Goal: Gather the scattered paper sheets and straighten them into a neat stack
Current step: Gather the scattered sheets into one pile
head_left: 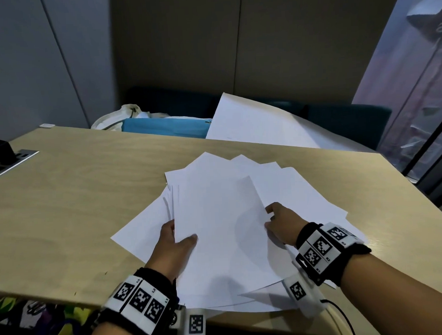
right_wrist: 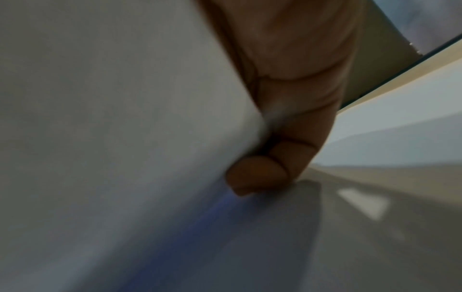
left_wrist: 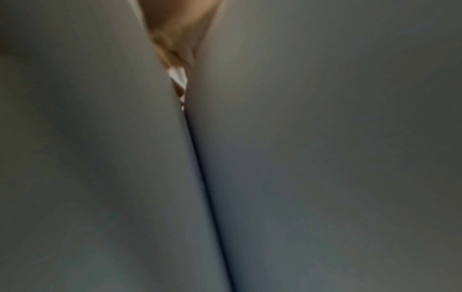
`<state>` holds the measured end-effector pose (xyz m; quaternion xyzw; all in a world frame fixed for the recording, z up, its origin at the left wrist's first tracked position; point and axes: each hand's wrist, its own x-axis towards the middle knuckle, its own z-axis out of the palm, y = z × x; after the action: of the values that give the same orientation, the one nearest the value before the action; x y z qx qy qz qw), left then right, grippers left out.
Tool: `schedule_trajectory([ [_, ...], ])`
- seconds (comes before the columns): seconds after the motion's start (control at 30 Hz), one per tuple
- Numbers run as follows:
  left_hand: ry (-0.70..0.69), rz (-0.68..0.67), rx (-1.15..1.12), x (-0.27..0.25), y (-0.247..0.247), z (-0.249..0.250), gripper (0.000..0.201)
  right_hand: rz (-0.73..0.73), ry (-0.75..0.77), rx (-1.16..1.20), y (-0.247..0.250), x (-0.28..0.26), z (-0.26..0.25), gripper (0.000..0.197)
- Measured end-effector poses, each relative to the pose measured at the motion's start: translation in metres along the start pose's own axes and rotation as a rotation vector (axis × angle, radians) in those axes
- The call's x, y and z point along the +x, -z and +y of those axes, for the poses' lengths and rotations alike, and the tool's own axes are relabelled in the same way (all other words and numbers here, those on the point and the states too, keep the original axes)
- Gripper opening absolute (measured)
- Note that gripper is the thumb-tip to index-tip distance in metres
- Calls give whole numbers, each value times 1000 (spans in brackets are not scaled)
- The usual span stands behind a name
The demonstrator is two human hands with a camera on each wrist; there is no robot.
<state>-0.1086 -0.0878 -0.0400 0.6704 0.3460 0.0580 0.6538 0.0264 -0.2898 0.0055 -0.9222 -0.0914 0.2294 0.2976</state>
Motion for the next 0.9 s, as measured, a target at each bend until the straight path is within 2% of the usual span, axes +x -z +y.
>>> schedule_trajectory([
  [0.13, -50, -41, 41, -4, 3, 2, 77, -60, -41, 70, 8, 4, -4, 32],
  [0.2, -55, -46, 60, -3, 5, 0, 74, 52, -84, 110, 29, 17, -1, 33],
  [0.3, -79, -74, 67, 0, 4, -1, 68, 258, -144, -158, 78, 44, 25, 40],
  [0.37, -94, -90, 49, 1, 4, -4, 67, 239, -242, -310, 103, 52, 45, 39],
  [0.47, -110, -71, 54, 5, 5, -7, 74, 152, -357, -420, 114, 72, 76, 64],
  [0.53, -109, -72, 43, 7, 5, -8, 78, 132, -371, -455, 111, 73, 82, 80],
  [0.7, -116, -74, 70, -2, 3, 0, 62, 118, -371, -378, 112, 53, 73, 53],
  [0.73, -111, -68, 75, -2, 3, 1, 58, 107, -374, -367, 111, 52, 72, 52],
  [0.83, -106, -65, 88, -3, 2, 2, 53, 148, -346, -309, 108, 58, 72, 65],
  [0.9, -111, -66, 98, -5, 2, 4, 48, 191, -318, -255, 105, 56, 65, 60],
])
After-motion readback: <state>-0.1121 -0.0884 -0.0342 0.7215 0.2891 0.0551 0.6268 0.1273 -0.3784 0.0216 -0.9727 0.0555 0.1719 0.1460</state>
